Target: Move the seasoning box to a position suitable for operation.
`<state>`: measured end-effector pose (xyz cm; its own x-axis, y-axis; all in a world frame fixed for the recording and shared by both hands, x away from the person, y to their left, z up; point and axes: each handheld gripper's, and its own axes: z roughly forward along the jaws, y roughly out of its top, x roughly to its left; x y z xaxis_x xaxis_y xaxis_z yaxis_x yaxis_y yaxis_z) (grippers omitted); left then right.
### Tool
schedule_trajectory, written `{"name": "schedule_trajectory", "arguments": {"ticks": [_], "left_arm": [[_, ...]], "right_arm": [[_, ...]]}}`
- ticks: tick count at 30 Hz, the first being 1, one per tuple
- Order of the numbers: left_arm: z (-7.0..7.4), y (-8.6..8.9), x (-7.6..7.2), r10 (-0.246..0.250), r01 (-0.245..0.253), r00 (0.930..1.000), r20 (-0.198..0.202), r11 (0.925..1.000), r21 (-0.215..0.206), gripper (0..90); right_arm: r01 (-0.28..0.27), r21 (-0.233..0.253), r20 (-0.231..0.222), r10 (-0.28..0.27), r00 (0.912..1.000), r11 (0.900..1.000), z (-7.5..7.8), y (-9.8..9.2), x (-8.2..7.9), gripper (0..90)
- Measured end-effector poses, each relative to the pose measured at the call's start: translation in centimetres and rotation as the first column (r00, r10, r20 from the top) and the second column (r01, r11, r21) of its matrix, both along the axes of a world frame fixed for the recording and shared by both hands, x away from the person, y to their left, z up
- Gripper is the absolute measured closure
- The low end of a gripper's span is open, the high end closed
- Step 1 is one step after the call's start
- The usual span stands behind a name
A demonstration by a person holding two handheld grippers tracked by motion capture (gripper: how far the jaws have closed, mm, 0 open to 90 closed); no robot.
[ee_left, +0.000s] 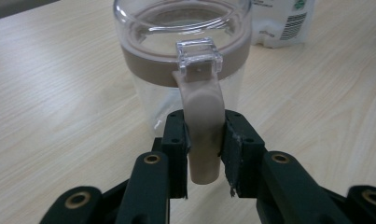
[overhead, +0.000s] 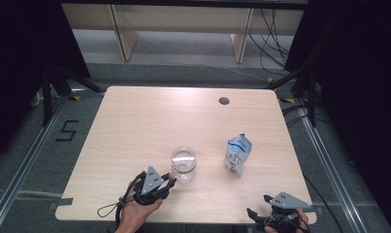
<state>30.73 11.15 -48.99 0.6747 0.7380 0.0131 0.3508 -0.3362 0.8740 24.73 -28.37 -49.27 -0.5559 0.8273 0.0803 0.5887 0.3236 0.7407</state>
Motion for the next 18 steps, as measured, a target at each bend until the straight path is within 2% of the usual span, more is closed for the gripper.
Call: {"name": "schedule_trajectory", "arguments": {"ticks": [1, 2, 3, 11, 14, 15, 16, 18], "left_arm": [[0.1, 0.5, 0.2, -0.002, 0.002, 1.0000, 0.006, 0.9998, 0.018, 71.4], [0.1, 0.7, 0.3, 0.002, -0.002, 1.0000, 0.003, 0.9999, 0.014, 71.4], [0.1, 0.9, 0.4, 0.001, -0.002, 1.0000, 0.009, 0.9999, 0.012, 71.3], [0.1, 2.7, 1.7, 0.031, -0.031, 0.9995, 0.005, 0.9994, 0.013, 71.1], [0.1, 2.9, 1.9, 0.033, -0.033, 0.9995, 0.000, 0.9994, 0.008, 68.6], [0.1, 2.8, 2.0, 0.019, -0.019, 0.9998, 0.008, 0.9998, -0.002, 67.9], [0.3, 2.8, 2.0, 0.014, -0.014, 0.9998, 0.016, 0.9997, 0.021, 67.5], [0.5, 2.7, 2.2, -0.012, 0.011, 0.9996, 0.025, 0.9996, 0.026, 65.9]], "right_arm": [[0.016, 0.008, -0.014, -0.016, 0.9998, 1.000, 0.0, 0.1, -0.1, 22.3], [0.025, 0.012, -0.025, -0.025, 0.9994, 1.000, 0.1, 0.2, -0.2, 22.3], [-0.001, 0.001, -0.001, 0.001, 1.0000, 1.000, 0.0, 0.0, 0.0, 22.4], [-0.003, -0.001, 0.003, 0.003, 1.0000, 1.000, 0.0, 0.0, 0.1, 22.4], [-0.005, -0.001, 0.003, 0.005, 1.0000, 1.000, 0.0, 0.0, 0.1, 22.4], [-0.006, -0.001, 0.002, 0.006, 1.0000, 1.000, 0.0, 0.0, 0.1, 22.5], [-0.006, -0.002, 0.003, 0.006, 1.0000, 1.000, 0.0, 0.0, 0.1, 22.5], [-0.006, -0.013, 0.015, 0.006, 0.9999, 1.000, 0.0, 0.0, 0.1, 22.5]]}}
